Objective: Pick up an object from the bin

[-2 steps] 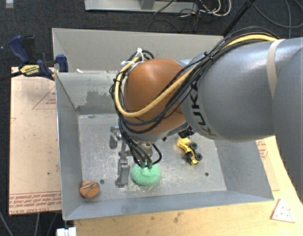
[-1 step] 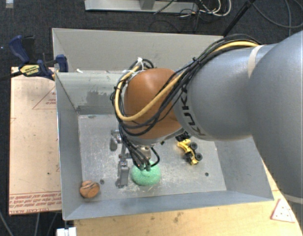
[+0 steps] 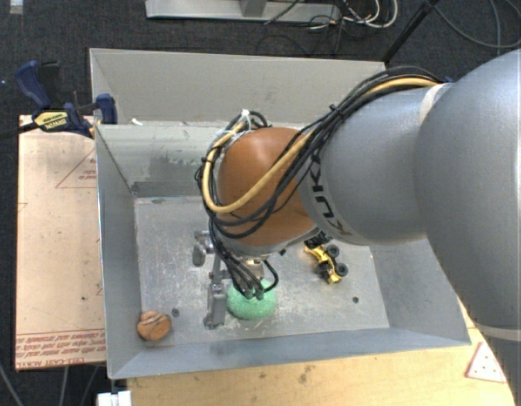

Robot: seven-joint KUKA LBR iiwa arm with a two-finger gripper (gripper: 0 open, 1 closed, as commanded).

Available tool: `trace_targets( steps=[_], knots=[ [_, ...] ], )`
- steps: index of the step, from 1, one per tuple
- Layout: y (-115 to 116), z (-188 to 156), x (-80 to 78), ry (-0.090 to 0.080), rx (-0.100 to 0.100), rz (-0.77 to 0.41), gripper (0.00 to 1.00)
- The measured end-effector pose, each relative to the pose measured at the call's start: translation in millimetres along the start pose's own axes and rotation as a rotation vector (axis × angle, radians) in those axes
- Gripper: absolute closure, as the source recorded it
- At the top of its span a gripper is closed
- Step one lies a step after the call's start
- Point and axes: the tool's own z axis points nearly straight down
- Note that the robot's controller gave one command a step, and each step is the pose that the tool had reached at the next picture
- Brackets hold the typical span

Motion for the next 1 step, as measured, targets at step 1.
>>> trace_targets(
  steps=[1],
  knots=[
    [-30.0,-30.9,9.1,0.008,0.008,-0.153,0.00]
  ],
)
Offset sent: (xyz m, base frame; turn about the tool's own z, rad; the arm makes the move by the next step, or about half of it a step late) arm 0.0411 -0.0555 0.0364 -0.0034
